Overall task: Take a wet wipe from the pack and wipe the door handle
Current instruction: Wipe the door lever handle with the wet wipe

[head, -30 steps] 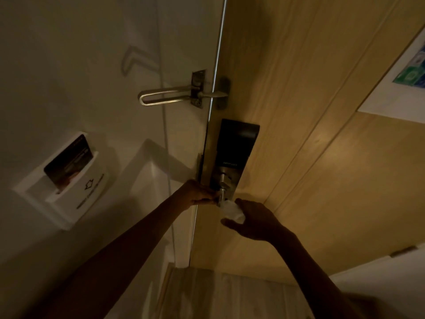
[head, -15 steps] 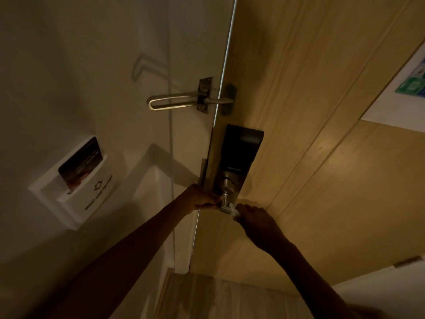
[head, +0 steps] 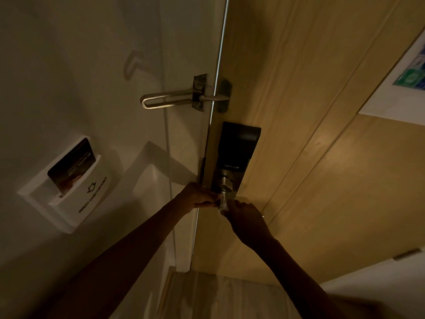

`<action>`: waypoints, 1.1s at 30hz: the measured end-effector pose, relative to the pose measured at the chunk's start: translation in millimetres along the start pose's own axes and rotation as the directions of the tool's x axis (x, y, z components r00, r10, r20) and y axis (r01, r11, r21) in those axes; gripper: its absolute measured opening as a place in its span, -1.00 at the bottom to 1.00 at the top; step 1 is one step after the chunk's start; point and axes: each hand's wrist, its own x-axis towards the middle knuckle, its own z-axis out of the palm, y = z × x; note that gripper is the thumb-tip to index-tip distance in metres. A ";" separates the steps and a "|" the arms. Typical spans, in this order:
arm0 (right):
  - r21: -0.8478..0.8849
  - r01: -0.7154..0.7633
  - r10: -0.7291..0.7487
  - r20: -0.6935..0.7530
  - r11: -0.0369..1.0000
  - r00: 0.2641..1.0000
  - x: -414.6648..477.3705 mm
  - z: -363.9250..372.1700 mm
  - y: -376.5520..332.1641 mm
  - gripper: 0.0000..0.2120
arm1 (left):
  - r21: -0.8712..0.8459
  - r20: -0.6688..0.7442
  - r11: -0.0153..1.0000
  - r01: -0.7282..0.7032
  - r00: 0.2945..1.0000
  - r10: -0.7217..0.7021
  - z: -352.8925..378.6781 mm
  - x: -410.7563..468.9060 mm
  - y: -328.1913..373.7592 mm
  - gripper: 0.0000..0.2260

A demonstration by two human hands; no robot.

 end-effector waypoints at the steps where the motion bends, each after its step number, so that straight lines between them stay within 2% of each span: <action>1: 0.000 -0.007 0.007 -0.015 1.000 1.000 -0.5 1.6 -2.3 -0.76 | 0.016 -0.002 1.000 0.002 1.000 -0.002 0.8 0.1 -0.1 -0.92; 4: 0.008 0.044 -0.043 -0.041 0.999 0.998 -11.3 -2.9 10.1 -0.75 | 0.067 -0.068 0.995 0.070 0.995 -0.066 3.7 2.6 1.7 -0.92; 6: -0.007 0.072 -0.072 -0.059 0.997 0.996 -17.2 -6.3 22.3 -0.71 | 0.038 -0.080 0.996 0.083 0.994 -0.080 3.2 3.6 2.2 -0.81; 11: 0.020 -0.026 0.027 -0.059 0.999 0.998 -1.8 1.4 2.6 -0.78 | -0.015 -0.048 0.998 0.053 0.997 -0.054 -1.5 2.0 0.7 -0.74; 14: 0.060 -0.031 0.037 -0.102 0.998 0.994 -2.0 1.0 -7.4 -0.73 | -0.045 -0.048 0.997 0.064 0.997 -0.067 -0.2 4.5 -1.6 -0.71; 16: 0.059 0.007 0.000 -0.119 0.998 0.993 -10.0 -2.8 1.4 -0.74 | -0.034 -0.062 0.996 0.087 0.994 -0.089 2.7 4.3 -1.6 -0.73; 19: 0.070 -0.018 0.025 -0.107 0.997 0.994 -15.7 -8.5 13.7 -0.85 | -0.023 -0.069 0.995 0.096 0.993 -0.098 1.7 6.5 -5.3 -0.81; 23: -0.015 -0.005 0.004 -0.073 1.000 0.997 -2.7 3.4 -1.1 -0.78 | -0.034 -0.072 0.995 0.096 0.993 -0.098 1.3 6.9 -5.6 -0.71; 27: 0.023 -0.003 0.004 -0.074 1.000 0.997 -10.1 2.3 10.4 -0.78 | -0.034 -0.078 0.992 0.119 0.990 -0.122 3.2 7.1 -4.2 -0.79; 30: -0.020 0.014 -0.015 -0.050 1.000 0.999 -20.7 -5.9 28.5 -0.75 | 0.000 -0.077 0.993 0.121 0.990 -0.121 2.9 7.2 -4.5 -0.86; 33: 0.021 -0.021 0.022 -0.062 1.000 0.998 -8.6 -3.8 15.2 -0.83 | 0.016 -0.066 0.995 0.102 0.993 -0.100 2.1 6.3 -3.4 -0.77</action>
